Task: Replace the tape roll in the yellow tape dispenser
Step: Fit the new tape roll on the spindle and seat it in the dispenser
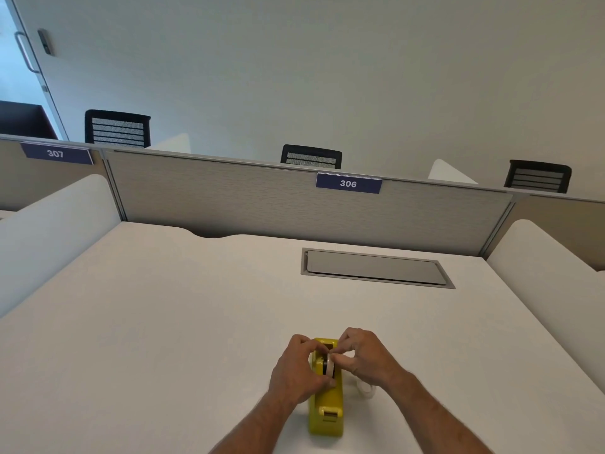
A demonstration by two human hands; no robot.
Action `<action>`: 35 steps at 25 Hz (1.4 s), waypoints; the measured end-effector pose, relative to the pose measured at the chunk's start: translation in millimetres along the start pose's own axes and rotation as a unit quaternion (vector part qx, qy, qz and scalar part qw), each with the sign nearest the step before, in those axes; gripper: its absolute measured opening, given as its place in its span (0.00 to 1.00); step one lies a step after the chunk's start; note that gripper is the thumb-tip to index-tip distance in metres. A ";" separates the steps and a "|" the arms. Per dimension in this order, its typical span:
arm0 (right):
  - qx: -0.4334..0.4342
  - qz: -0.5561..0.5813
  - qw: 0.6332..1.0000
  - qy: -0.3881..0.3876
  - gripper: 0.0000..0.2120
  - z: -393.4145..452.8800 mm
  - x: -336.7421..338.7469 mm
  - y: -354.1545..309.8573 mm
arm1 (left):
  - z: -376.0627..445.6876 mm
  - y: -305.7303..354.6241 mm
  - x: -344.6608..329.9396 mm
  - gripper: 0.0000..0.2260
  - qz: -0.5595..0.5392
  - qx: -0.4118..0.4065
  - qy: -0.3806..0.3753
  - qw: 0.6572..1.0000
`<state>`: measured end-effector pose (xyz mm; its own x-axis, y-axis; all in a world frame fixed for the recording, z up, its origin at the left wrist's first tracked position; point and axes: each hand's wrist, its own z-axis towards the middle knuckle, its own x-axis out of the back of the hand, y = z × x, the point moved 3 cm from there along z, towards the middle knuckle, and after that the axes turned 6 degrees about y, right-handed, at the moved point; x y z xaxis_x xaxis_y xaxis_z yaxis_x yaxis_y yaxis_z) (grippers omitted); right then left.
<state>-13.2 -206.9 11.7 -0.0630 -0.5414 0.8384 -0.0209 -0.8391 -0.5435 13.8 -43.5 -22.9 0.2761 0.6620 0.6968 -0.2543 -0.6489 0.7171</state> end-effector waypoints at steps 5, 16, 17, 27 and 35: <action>0.011 -0.020 1.000 -0.005 0.11 -0.9 2.0 -2.9 | 0.2 0.1 -0.7 0.27 0.001 -0.004 0.001 1.000; 0.012 -0.020 1.000 -0.009 0.09 1.3 1.9 -3.9 | -0.7 0.7 1.7 0.27 -0.004 -0.001 -0.003 1.000; 0.013 -0.028 0.999 -0.012 0.13 0.1 1.0 -4.8 | -0.6 0.6 2.2 0.27 -0.005 -0.004 -0.003 1.000; -0.015 -0.002 0.999 -0.037 0.19 -1.6 -1.5 -4.4 | -0.9 1.0 2.6 0.27 -0.011 -0.003 0.002 1.000; -0.033 0.049 0.998 -0.018 0.03 -3.1 1.3 -4.1 | 0.0 1.9 1.1 0.27 0.000 0.006 0.001 1.000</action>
<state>-16.3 -203.9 14.9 -0.0318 -0.6226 0.7819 -0.0821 -0.7780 -0.6229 13.7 -44.0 -20.7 0.2750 0.6629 0.6964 -0.2423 -0.6532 0.7174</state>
